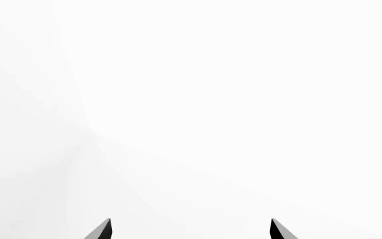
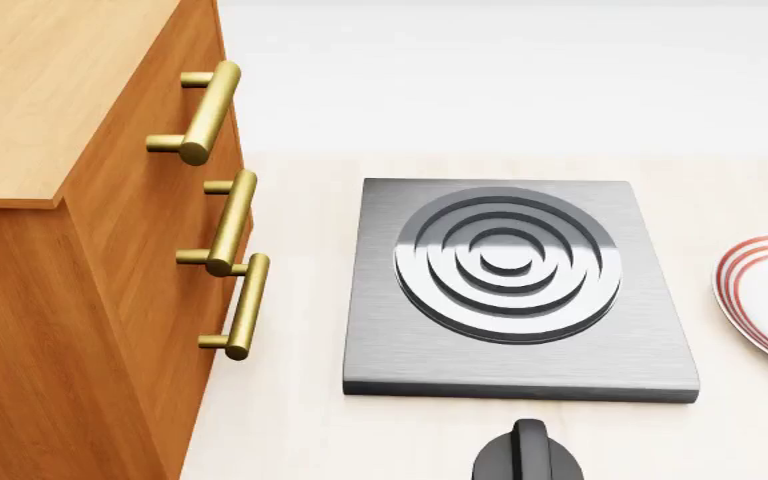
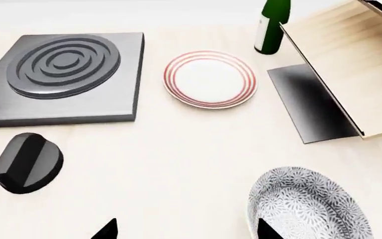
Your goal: Put the bowl on the stove.
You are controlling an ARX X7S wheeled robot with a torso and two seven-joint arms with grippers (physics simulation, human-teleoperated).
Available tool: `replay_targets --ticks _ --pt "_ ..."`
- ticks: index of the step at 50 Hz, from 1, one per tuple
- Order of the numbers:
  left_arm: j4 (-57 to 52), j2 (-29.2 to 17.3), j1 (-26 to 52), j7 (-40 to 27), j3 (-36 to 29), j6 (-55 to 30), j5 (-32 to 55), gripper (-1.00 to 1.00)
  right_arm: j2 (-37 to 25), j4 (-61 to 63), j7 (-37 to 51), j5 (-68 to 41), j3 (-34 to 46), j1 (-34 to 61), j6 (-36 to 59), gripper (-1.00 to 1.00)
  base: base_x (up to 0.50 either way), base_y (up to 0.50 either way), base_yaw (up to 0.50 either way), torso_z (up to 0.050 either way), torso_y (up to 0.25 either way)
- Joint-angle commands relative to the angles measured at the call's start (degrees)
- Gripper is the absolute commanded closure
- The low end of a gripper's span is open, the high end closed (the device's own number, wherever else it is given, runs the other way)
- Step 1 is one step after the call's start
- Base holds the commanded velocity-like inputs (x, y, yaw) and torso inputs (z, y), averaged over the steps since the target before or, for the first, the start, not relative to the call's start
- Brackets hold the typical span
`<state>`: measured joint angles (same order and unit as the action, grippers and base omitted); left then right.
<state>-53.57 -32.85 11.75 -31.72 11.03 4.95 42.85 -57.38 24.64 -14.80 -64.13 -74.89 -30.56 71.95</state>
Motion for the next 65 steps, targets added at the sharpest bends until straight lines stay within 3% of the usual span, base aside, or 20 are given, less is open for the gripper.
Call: replay_targets --ticks 1,19,41,65 --pt "0.2 0.9 0.0 1.2 0.9 0.1 -1.3 -1.00 1.5 -1.5 -0.6 2.6 -1.0 -0.4 -0.2 -1.00 0.00 0.00 0.00 0.000 0.000" --pt "0.3 0.8 -0.4 1.2 0.6 0.5 -1.4 -1.00 2.6 -2.3 0.8 5.5 1.3 0.6 -2.8 -1.00 0.00 0.00 0.00 0.000 0.000" --pt "0.8 0.9 -0.5 1.2 0.1 0.9 -2.2 -1.00 -2.2 -10.9 11.1 8.4 24.5 13.3 -10.7 -1.00 0.00 0.00 0.00 0.000 0.000" --pt "0.5 0.2 -0.4 0.5 0.4 1.1 -1.8 -1.00 -2.8 -15.9 14.6 11.5 33.6 17.0 -13.1 -1.00 0.00 0.00 0.00 0.000 0.000"
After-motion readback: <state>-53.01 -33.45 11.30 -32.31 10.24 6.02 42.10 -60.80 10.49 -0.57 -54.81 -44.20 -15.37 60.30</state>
